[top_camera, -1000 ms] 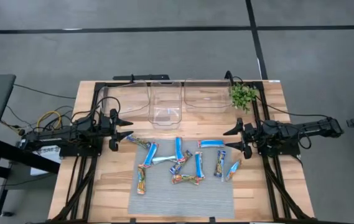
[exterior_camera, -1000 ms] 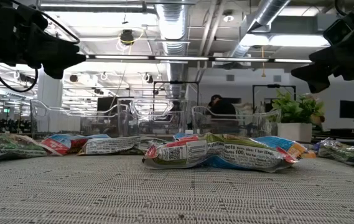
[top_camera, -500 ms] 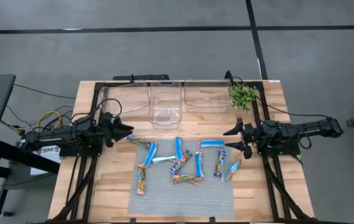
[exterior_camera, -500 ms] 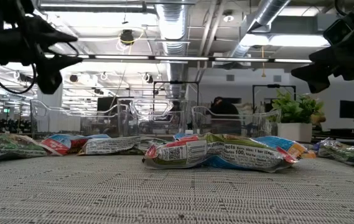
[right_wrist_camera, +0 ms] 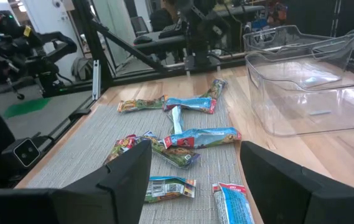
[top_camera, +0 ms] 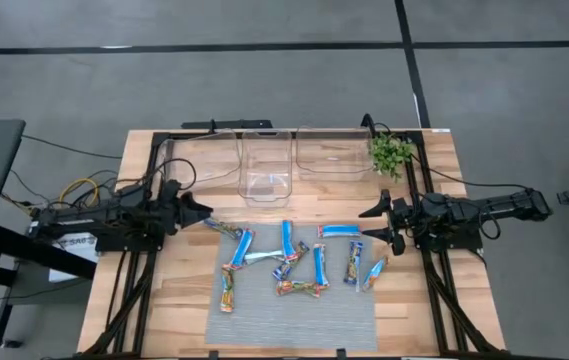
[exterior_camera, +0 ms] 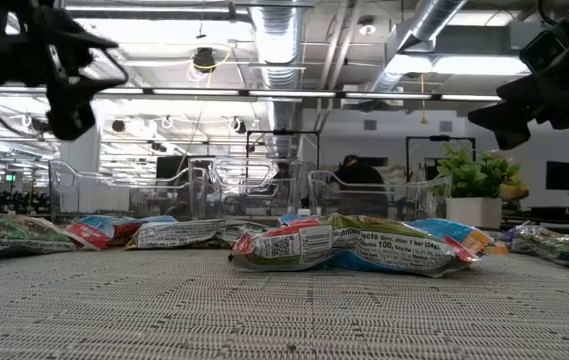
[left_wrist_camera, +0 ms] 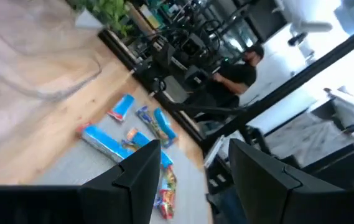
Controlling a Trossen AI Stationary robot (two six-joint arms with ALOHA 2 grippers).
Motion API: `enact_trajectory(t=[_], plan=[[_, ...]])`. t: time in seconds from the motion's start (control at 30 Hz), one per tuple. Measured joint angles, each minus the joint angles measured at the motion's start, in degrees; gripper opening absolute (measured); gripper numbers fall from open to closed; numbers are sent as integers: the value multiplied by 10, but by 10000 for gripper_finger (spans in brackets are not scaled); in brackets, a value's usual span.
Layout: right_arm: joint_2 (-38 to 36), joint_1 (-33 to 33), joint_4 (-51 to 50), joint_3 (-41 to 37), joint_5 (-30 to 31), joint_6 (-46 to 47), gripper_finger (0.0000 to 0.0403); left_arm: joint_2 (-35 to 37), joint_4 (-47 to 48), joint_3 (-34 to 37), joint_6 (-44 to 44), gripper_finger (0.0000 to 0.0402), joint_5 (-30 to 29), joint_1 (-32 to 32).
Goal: Pick and place Granola Bars by type
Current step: Put the left blue granola bar into the middle transparent bin
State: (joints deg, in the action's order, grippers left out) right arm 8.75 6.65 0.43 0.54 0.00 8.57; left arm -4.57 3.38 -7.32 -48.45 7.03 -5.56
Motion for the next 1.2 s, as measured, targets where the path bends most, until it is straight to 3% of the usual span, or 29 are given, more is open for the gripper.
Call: enact_trajectory(t=[0.33, 0.63, 0.93, 1.2], plan=[[0, 0, 0, 0, 0, 0, 240, -190, 241, -186, 212, 183, -3, 0], [0, 0, 0, 0, 0, 0, 240, -408, 367, -314, 395, 183, 16, 6], [0, 0, 0, 0, 0, 0, 240, -596, 433, -397, 536, 183, -51, 50], [0, 0, 0, 0, 0, 0, 240, -654, 435, -412, 568, 183, -80, 57]])
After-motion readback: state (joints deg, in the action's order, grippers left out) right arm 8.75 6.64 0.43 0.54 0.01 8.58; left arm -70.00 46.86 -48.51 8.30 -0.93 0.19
